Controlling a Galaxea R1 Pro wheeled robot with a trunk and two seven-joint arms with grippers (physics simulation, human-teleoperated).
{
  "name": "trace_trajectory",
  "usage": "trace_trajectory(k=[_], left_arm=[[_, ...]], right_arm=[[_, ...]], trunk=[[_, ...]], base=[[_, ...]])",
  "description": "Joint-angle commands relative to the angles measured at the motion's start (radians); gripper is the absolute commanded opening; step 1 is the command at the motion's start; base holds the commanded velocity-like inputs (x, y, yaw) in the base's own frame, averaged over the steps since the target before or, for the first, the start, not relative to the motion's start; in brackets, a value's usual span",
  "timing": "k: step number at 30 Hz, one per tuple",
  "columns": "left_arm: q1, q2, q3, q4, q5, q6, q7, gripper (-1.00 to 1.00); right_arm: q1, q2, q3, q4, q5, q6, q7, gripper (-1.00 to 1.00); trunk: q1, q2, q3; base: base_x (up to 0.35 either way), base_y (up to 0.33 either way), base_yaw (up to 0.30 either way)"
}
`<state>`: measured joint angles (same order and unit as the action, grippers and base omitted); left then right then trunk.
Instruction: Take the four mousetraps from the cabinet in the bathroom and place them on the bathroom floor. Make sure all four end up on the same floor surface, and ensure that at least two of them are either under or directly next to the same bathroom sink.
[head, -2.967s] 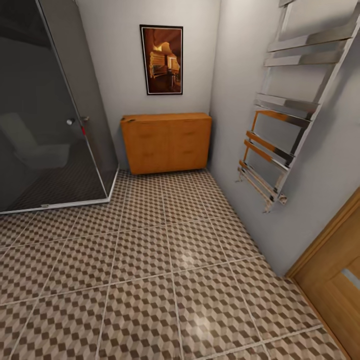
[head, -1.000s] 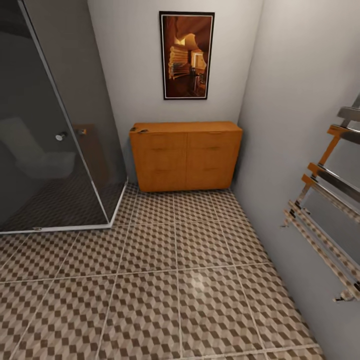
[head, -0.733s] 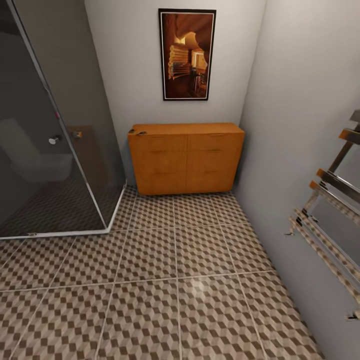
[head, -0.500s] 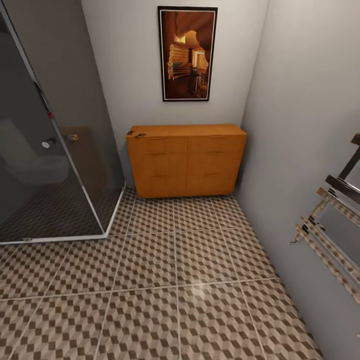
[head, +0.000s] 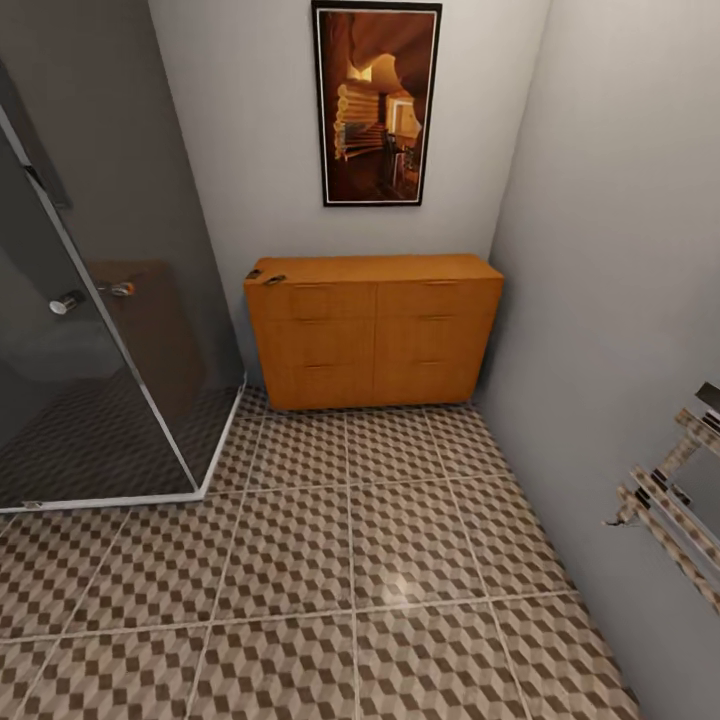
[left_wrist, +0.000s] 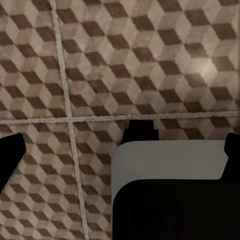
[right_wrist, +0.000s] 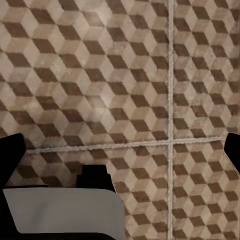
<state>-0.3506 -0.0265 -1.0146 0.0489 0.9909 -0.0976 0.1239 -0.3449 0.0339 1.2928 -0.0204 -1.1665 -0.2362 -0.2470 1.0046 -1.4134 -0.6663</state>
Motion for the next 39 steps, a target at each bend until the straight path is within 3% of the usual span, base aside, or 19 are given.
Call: trace_trajectory(k=[1,17,39], left_arm=[[-0.001,-0.001,-0.007,0.003,0.005,-0.004,0.000,1.00],[-0.001,-0.001,-0.007,0.003,0.006,-0.004,0.001,1.00],[-0.001,-0.001,-0.007,0.003,0.005,-0.004,0.002,1.00]], right_arm=[[0.000,0.000,0.008,-0.001,-0.008,-0.002,-0.005,1.00],[0.000,0.000,0.009,-0.001,-0.007,-0.002,-0.005,1.00],[0.000,0.000,0.010,-0.001,-0.007,-0.003,-0.005,1.00]], trunk=[[0.001,0.000,-0.001],[0.001,0.000,-0.002],[0.001,0.000,-0.008]], base=[[0.334,0.000,0.000],[0.333,0.000,0.022],[0.319,0.000,0.250]])
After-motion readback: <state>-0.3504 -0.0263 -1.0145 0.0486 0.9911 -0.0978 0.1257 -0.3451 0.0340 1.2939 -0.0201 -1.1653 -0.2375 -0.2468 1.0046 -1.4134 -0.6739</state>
